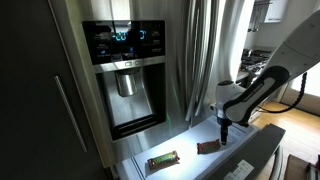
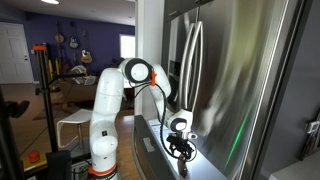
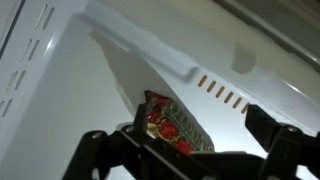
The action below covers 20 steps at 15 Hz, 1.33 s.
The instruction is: Move the candy bars to the far right end
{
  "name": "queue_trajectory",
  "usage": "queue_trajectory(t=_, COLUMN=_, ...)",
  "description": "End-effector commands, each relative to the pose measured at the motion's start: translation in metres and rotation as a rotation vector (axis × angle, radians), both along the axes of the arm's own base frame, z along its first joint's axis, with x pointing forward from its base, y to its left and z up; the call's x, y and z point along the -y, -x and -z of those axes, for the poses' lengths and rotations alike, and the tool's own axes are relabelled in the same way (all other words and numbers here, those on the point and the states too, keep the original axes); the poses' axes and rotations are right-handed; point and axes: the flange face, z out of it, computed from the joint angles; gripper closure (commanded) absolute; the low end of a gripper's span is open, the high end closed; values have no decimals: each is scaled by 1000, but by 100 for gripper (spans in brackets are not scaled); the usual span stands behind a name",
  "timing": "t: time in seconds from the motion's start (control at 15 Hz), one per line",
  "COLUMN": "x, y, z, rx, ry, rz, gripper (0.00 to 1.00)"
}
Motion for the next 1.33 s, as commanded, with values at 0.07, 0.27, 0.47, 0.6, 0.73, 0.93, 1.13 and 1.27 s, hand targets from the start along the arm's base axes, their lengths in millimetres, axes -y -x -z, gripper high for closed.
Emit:
queue_trajectory(t=0.07, x=0, y=0, z=0, rx=-1, ry=0, rz=0, gripper=0)
queue_trajectory(t=0.27, x=0, y=0, z=0, rx=-1, ry=0, rz=0, gripper=0)
queue_trajectory(t=0.47, x=-2, y=-5, z=13, rx=3, ry=-1, rz=-60, gripper=0)
queue_trajectory(t=0.6, x=-7, y=-8, z=23, rx=20, ry=-4, rz=-129, gripper=0)
queue_trajectory(t=0.73, x=-12, y=-12, z=33, rx=58, ry=-9, rz=-206, gripper=0)
queue_trajectory(t=0.93, x=-15, y=-16, z=50, rx=130, ry=-20, rz=-262, gripper=0)
queue_trajectory(t=1.13, x=-15, y=-15, z=65, rx=168, ry=-32, rz=-274, gripper=0)
queue_trajectory(t=1.27, x=-12, y=-15, z=74, rx=197, ry=-39, rz=-274, gripper=0)
